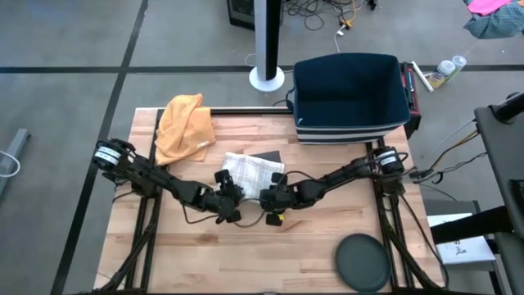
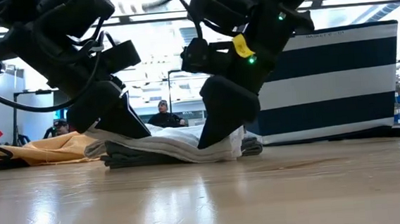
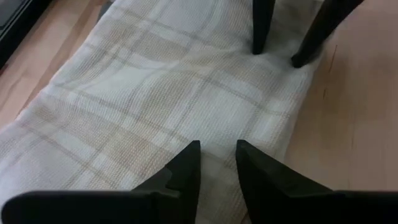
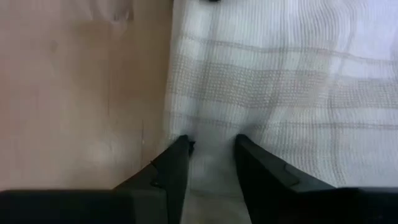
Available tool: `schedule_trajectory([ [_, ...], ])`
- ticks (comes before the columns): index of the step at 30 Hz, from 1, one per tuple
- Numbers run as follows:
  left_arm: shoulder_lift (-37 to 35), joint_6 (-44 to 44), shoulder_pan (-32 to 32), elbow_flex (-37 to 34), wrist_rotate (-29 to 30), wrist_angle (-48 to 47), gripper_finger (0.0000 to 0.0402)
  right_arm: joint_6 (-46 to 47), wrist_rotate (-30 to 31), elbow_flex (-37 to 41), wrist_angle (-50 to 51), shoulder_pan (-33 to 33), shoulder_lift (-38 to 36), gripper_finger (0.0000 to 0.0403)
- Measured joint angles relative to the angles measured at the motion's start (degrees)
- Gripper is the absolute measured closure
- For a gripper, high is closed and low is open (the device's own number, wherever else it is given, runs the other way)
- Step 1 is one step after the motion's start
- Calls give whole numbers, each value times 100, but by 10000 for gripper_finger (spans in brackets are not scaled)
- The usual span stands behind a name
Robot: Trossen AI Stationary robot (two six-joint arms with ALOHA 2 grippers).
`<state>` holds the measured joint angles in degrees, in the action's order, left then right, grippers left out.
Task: Fold kitchen towel into neat rectangle
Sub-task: Stack the white patterned towel on top of the gray towel
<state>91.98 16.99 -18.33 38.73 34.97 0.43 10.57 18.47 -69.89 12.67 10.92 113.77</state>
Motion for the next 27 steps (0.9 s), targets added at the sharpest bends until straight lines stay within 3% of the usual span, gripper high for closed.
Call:
schedule_trajectory([
  [8,-59,-18,0,14,-54,-56,310,-399,603,85,687,-193,-1229,257],
  [13,-81,-111,0,63,-59,-50,302,125,858,427,436,-751,-1650,251],
  [21,-85,-149,0,78,-70,-102,290,1369,854,1035,-620,-1010,-1242,256],
  [27,-85,-148,0,78,-76,-142,285,1866,1120,1119,-611,-1028,-687,246],
])
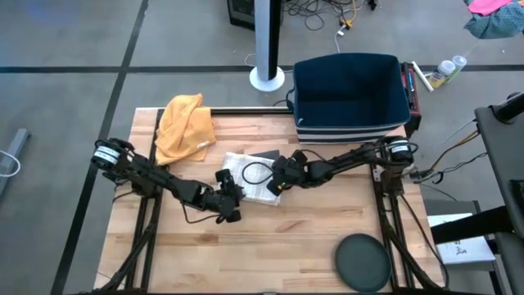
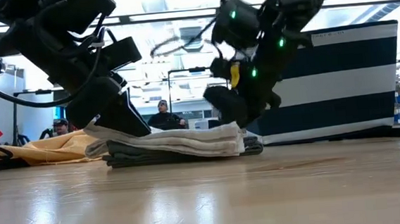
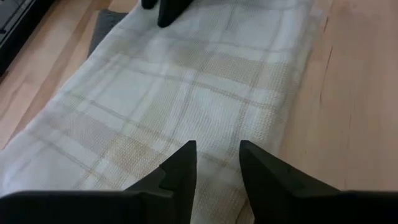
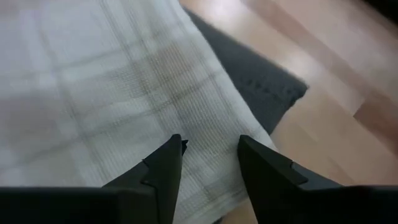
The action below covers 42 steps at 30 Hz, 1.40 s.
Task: Fold kitchen towel into neat rectangle
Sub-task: Stack the white patterned towel on top of the gray towel
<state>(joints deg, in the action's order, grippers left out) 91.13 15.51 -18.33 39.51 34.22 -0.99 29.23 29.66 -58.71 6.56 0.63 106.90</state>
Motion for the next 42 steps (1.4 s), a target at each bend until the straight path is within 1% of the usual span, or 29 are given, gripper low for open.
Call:
schedule_trajectory([
  [4,-99,6,0,0,-19,-51,287,-28,20,-81,61,14,-37,239],
  [7,-374,16,-8,2,-77,-156,287,-90,25,-194,176,34,-392,236],
  [9,-653,14,-17,28,-82,-388,285,-42,34,-233,318,36,-764,233],
  [12,-1245,-1,-24,98,-74,-1096,279,114,25,-190,660,53,-1212,228],
  [15,-1864,65,-23,77,-40,-1641,275,216,44,-66,780,116,-1568,223],
  [17,-2213,145,8,-6,17,-1849,273,296,49,39,752,215,-1665,221],
  [20,-2561,205,77,-297,176,-1732,276,425,37,191,669,367,-1546,219],
  [22,-2640,182,201,-567,225,-1259,280,536,-18,262,384,466,-1387,219],
  [24,-2650,172,344,-892,206,-826,285,673,-136,285,214,536,-1135,219],
  [26,-2519,176,469,-1172,17,-137,290,757,-276,287,114,592,-878,219],
  [28,-2326,170,539,-1436,-88,564,294,810,-311,294,47,609,-631,219],
  [31,-1908,150,549,-1618,-109,1131,297,956,-310,292,32,600,-312,219],
  [35,-1369,170,545,-1578,-257,1156,292,1033,-397,268,-57,625,-46,219],
  [40,-811,207,442,-1325,-851,1133,281,1152,-628,266,11,889,-66,219],
  [42,-674,265,319,-1158,-1035,948,279,1173,-743,270,83,1058,-150,219],
])
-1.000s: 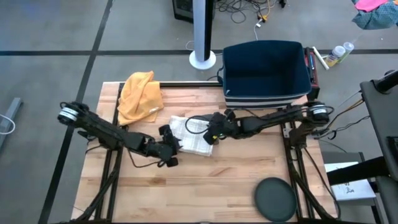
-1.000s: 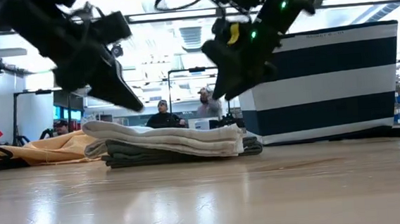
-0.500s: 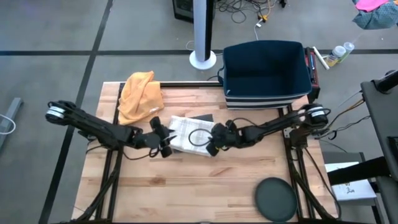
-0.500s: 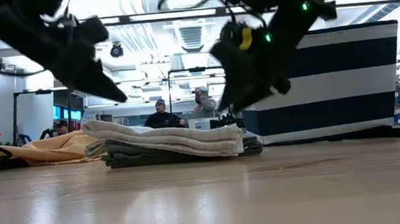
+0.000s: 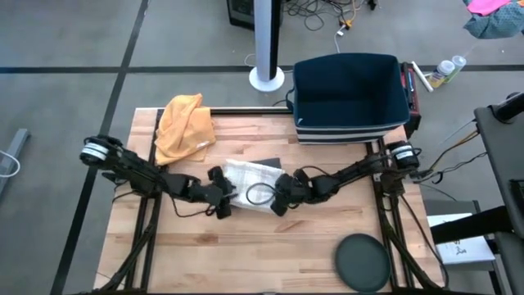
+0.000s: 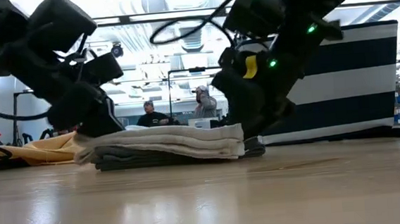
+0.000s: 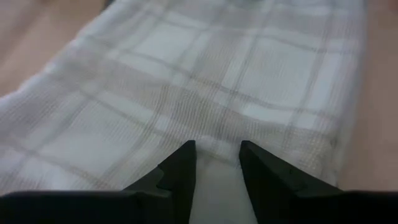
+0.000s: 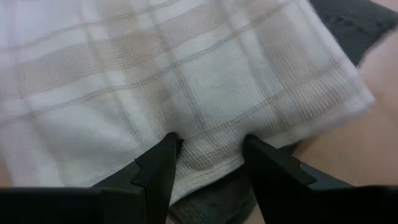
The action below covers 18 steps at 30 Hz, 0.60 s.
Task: Fold kitchen towel into neat rectangle
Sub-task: Stack the white patterned towel on top of the gray towel
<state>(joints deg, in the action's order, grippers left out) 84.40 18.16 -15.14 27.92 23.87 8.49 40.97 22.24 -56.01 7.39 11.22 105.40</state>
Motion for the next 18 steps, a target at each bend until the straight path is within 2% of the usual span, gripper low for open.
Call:
schedule_trajectory([
  [6,239,382,-685,631,-146,-1042,283,239,-332,24,512,534,-369,219],
  [12,74,412,-1355,1487,-341,-2108,283,125,-543,33,650,851,-933,219],
  [17,-95,113,-1341,2227,-172,-3099,270,-594,-274,25,256,678,-1230,219],
  [18,-109,59,-1311,2329,-82,-3048,268,-798,-230,20,132,637,-1248,219],
])
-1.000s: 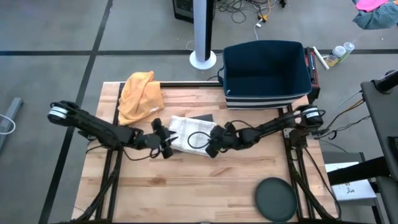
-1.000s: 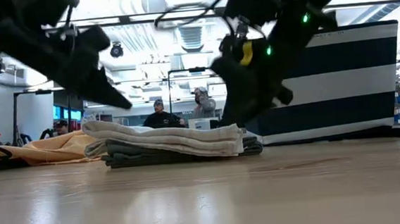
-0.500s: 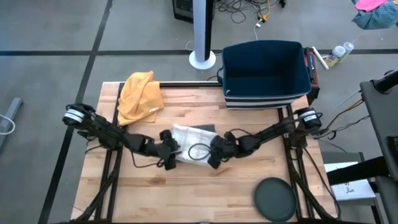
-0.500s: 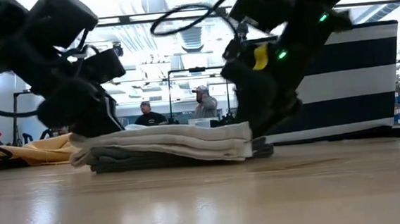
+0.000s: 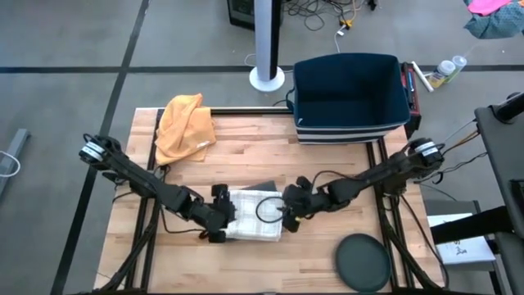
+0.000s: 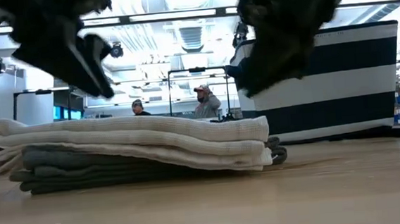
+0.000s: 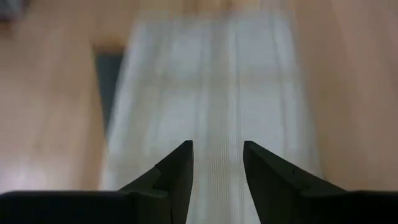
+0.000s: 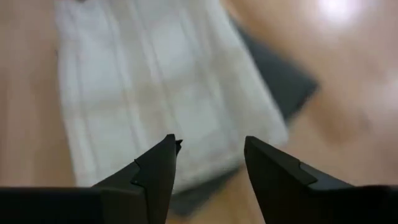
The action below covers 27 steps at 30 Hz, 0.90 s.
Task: Fold kitchen towel into neat rectangle
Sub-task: Stack the white patterned towel on top of the gray towel
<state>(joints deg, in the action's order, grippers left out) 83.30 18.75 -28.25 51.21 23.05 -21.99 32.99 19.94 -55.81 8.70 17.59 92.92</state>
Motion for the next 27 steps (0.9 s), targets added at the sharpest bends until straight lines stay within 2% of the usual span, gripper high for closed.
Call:
schedule_trajectory([
  [5,-94,60,68,-77,259,-159,271,-1086,110,108,-1183,-138,274,220],
  [8,-145,420,70,-394,566,-582,278,-1441,134,259,-2437,-149,708,219],
  [12,-167,945,70,-1075,617,-452,289,-1632,259,298,-3484,-149,1537,220],
  [16,-145,1227,30,-1674,563,284,295,-1630,290,238,-3951,-136,2248,220],
  [20,-119,1206,-9,-1894,617,750,295,-1429,368,232,-4134,-136,2409,219],
  [24,-182,970,-10,-1777,589,566,287,-1706,267,270,-3960,-125,1996,219],
  [27,-268,709,-20,-1536,529,274,278,-1814,261,269,-3625,-190,1416,220],
])
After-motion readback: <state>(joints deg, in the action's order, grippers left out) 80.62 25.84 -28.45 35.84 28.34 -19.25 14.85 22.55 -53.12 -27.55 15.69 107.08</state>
